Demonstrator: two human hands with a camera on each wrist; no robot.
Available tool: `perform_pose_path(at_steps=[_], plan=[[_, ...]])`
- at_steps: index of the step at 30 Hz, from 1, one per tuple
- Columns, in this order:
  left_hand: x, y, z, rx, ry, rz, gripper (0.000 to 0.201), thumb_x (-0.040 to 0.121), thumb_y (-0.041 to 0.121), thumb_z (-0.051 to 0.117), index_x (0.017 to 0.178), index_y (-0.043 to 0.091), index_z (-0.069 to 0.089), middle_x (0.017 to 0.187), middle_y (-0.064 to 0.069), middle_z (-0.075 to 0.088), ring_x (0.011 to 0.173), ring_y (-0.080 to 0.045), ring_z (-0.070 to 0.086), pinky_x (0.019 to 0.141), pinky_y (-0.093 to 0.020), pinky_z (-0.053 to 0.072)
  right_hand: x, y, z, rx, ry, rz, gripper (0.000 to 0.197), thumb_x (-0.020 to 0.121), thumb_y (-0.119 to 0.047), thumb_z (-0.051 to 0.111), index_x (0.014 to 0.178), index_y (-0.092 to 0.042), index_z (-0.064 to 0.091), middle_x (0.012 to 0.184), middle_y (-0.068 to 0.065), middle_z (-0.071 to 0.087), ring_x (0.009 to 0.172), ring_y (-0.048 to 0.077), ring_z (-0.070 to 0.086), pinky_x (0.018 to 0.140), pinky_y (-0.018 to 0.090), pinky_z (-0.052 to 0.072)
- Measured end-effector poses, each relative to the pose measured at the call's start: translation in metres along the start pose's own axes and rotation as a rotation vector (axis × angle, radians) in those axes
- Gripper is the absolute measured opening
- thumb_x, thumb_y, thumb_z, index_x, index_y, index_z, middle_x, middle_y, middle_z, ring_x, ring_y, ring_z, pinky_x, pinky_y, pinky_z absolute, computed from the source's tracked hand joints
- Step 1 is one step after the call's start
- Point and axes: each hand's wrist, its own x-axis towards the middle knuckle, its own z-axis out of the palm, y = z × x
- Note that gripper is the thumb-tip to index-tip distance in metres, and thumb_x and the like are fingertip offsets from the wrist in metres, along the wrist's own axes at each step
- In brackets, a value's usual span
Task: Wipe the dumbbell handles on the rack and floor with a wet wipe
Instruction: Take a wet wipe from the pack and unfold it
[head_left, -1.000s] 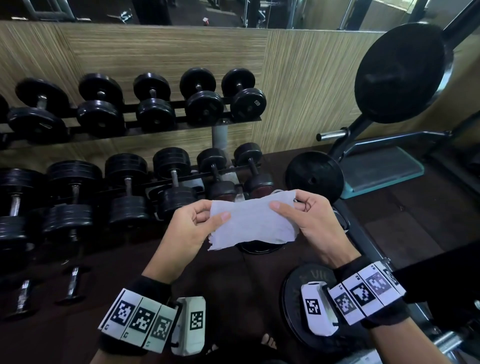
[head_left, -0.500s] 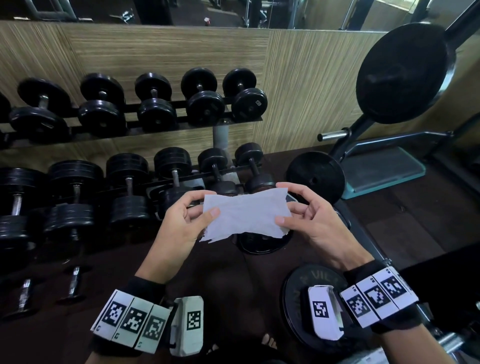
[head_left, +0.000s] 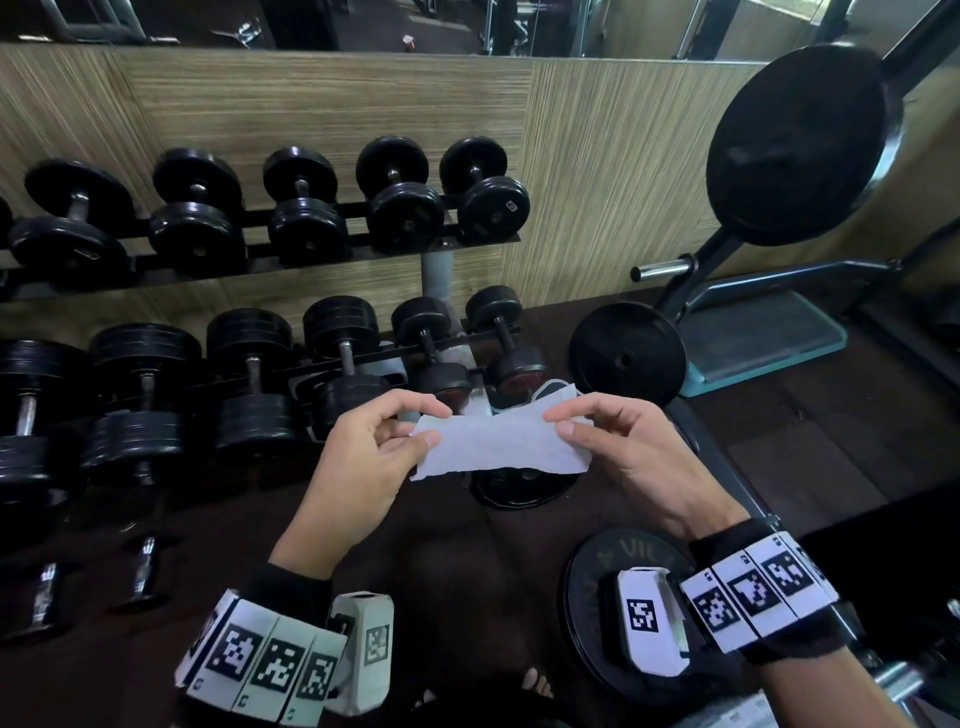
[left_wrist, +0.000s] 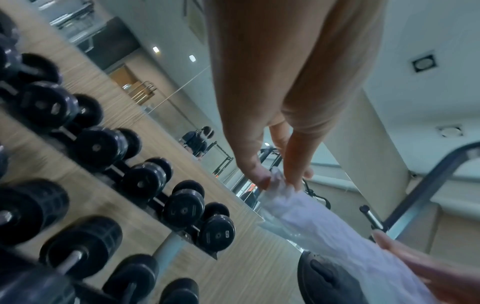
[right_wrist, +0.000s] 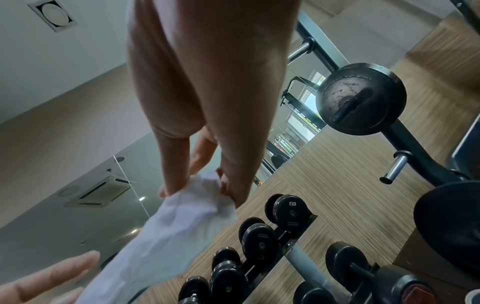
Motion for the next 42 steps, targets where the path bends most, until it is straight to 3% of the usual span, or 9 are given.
perform_pose_path(at_steps=[3, 6, 12, 17, 27, 29, 34, 37, 42], plan=[[-0.001, -0.002, 0.0, 0.201, -0.067, 0.075, 0.033, 0.096, 0.004, 0.06, 0.097, 0.033, 0.075, 0.12, 0.017, 0.064, 0.066, -0.017, 0.056, 0.073, -0.022, 0.05, -0.002, -0.004, -0.004, -0.052, -0.056, 0.035, 0.023, 0.087, -0.001, 0.073, 0.109, -0.01, 0.075, 0.065, -0.006, 0.061, 0.063, 0.005, 0.055, 0.069, 0.014, 0.045], [0.0, -0.004, 0.001, 0.343, -0.143, 0.115, 0.034, 0.098, 0.006, 0.056, 0.108, 0.033, 0.074, 0.123, 0.022, 0.06, 0.086, 0.003, 0.059, 0.081, -0.011, 0.043, -0.001, -0.007, -0.005, -0.083, -0.096, 0.09, 0.034, 0.083, 0.0, 0.077, 0.113, -0.016, 0.075, 0.083, 0.008, 0.073, 0.079, 0.014, 0.066, 0.082, 0.025, 0.054], [0.003, -0.007, 0.001, 0.464, -0.188, 0.145, 0.03, 0.098, 0.006, 0.057, 0.12, 0.021, 0.071, 0.111, 0.014, 0.067, 0.08, -0.009, 0.062, 0.08, -0.018, 0.048, 0.006, -0.005, -0.008, -0.379, -0.03, 0.059, 0.022, 0.084, -0.01, 0.079, 0.102, -0.022, 0.078, 0.074, -0.013, 0.067, 0.06, -0.006, 0.051, 0.065, 0.004, 0.038], [0.003, -0.012, -0.002, 0.45, -0.225, 0.108, 0.027, 0.099, 0.01, 0.056, 0.108, 0.027, 0.075, 0.101, 0.016, 0.07, 0.095, -0.001, 0.063, 0.086, -0.018, 0.049, 0.006, -0.006, -0.006, -0.414, -0.029, 0.054, 0.002, 0.086, -0.017, 0.079, 0.088, -0.018, 0.079, 0.079, -0.006, 0.076, 0.071, 0.001, 0.065, 0.07, 0.015, 0.048], [-0.009, -0.024, 0.017, 0.153, -0.324, -0.028, 0.012, 0.094, 0.029, 0.067, 0.106, 0.029, 0.071, 0.09, 0.008, 0.069, 0.077, -0.005, 0.059, 0.075, -0.022, 0.048, 0.007, -0.007, -0.009, -0.43, -0.048, 0.076, 0.005, 0.085, -0.025, 0.079, 0.081, -0.029, 0.079, 0.117, -0.023, 0.067, 0.105, -0.009, 0.06, 0.093, 0.023, 0.043], [-0.008, -0.023, 0.014, 0.216, -0.339, 0.021, 0.01, 0.096, 0.029, 0.063, 0.101, 0.028, 0.073, 0.091, 0.009, 0.071, 0.085, -0.007, 0.064, 0.079, -0.023, 0.049, 0.007, -0.008, -0.012, -0.417, -0.06, 0.091, 0.004, 0.086, -0.023, 0.078, 0.083, -0.026, 0.079, 0.111, -0.016, 0.072, 0.103, 0.0, 0.066, 0.092, 0.024, 0.048], [-0.003, -0.02, 0.004, 0.333, -0.389, 0.029, 0.018, 0.101, 0.03, 0.055, 0.089, 0.029, 0.068, 0.084, 0.014, 0.068, 0.083, -0.006, 0.061, 0.083, -0.032, 0.05, 0.005, -0.012, -0.013, -0.218, -0.106, 0.13, 0.007, 0.09, -0.007, 0.073, 0.095, -0.003, 0.072, 0.059, -0.005, 0.064, 0.052, 0.002, 0.054, 0.053, 0.01, 0.039], [-0.003, -0.024, 0.002, 0.307, -0.456, -0.033, 0.018, 0.101, 0.035, 0.053, 0.096, 0.029, 0.069, 0.102, 0.009, 0.068, 0.094, -0.006, 0.062, 0.091, -0.039, 0.05, 0.008, -0.01, -0.009, -0.148, -0.085, 0.128, 0.011, 0.089, -0.003, 0.072, 0.1, -0.003, 0.073, 0.064, 0.002, 0.066, 0.057, 0.006, 0.057, 0.054, 0.014, 0.047], [-0.006, -0.017, 0.017, -0.033, -0.445, -0.124, 0.021, 0.1, 0.03, 0.057, 0.107, 0.013, 0.069, 0.086, -0.013, 0.072, 0.08, -0.022, 0.069, 0.079, -0.035, 0.055, 0.015, -0.009, 0.001, -0.105, -0.101, 0.075, 0.025, 0.088, -0.002, 0.073, 0.111, -0.011, 0.071, 0.088, 0.015, 0.07, 0.076, 0.017, 0.063, 0.065, 0.023, 0.055]])
